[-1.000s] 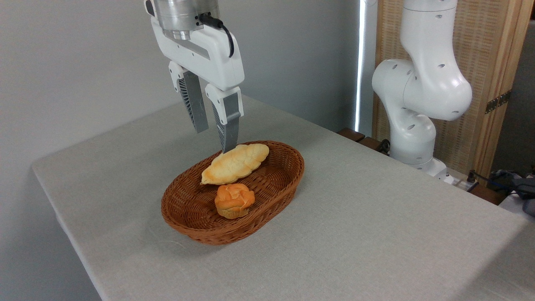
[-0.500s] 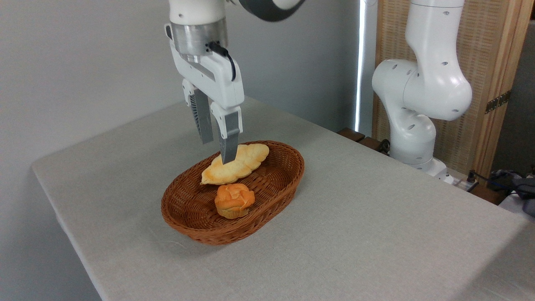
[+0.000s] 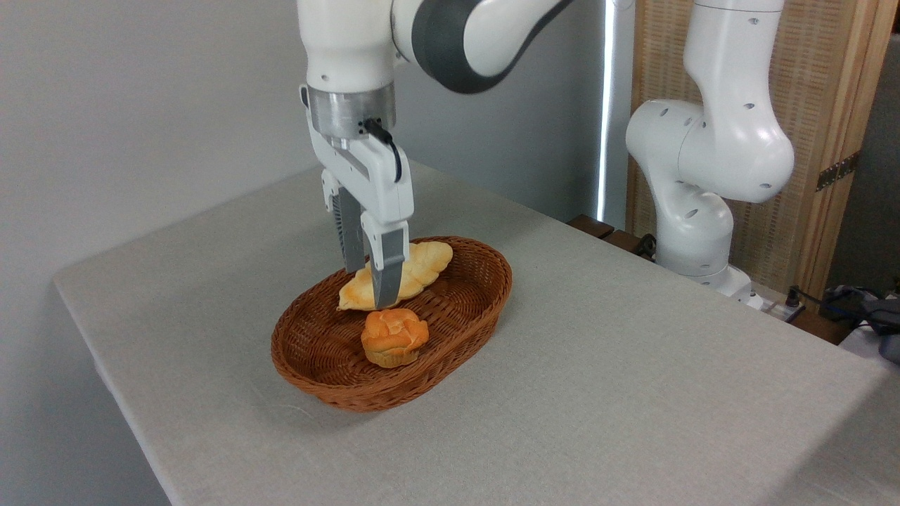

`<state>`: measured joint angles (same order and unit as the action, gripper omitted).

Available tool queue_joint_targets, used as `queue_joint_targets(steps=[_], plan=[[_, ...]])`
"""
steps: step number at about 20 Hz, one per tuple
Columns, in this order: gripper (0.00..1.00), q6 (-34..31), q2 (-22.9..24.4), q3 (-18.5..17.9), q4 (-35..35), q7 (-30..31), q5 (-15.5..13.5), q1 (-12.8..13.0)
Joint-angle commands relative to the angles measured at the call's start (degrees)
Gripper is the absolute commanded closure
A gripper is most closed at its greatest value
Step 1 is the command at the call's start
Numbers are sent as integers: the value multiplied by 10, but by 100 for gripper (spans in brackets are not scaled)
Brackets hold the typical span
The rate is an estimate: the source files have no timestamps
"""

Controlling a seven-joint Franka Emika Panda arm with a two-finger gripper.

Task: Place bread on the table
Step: 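Lower the gripper onto the orange bun and close on it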

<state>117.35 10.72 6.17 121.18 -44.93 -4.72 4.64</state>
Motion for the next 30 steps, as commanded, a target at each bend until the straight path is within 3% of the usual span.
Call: queue_joint_targets(steps=[1,27,28,29,30], plan=[[0,33,11,1,34,-12,-3,-2],[0,81,-54,2,57,-12,-3,9],[5,81,-54,2,57,-12,-3,9],[25,81,-54,2,57,-12,-3,9],[35,80,-54,2,57,-13,-3,9]])
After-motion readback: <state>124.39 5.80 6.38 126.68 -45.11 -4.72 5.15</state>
